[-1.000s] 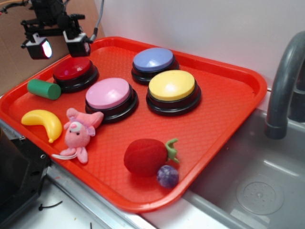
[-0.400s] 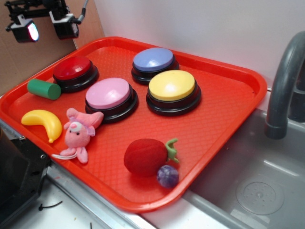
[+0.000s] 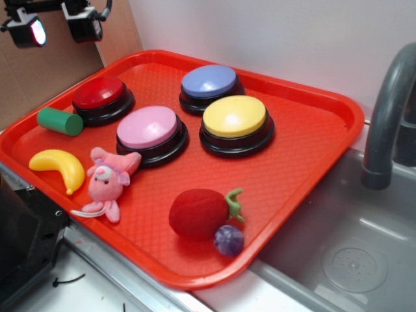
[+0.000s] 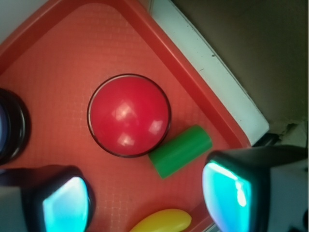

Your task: Push the red button.

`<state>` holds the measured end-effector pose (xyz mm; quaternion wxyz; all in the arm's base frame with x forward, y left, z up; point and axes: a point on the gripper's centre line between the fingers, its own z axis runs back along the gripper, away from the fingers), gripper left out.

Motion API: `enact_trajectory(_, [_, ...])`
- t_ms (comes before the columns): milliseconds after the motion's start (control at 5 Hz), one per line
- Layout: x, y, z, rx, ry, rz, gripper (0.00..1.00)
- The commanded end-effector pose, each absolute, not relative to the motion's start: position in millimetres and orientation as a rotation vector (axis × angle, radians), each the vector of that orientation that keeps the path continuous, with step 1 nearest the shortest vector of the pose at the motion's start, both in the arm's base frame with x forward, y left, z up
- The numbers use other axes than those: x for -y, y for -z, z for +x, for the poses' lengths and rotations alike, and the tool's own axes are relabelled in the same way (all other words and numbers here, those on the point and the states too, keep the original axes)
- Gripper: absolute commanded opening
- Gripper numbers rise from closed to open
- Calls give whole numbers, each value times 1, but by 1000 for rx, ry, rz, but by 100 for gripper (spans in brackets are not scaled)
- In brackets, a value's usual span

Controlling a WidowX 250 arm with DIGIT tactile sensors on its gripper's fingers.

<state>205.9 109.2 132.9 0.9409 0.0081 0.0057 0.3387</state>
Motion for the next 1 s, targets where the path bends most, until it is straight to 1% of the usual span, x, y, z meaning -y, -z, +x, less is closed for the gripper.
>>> enact_trajectory(0, [-115, -167, 202, 79, -685, 25, 100])
enact_trajectory(400, [-113, -179, 201, 97, -677, 18, 100])
enact_trajectory(800, [-107, -196, 192, 138, -642, 24, 100])
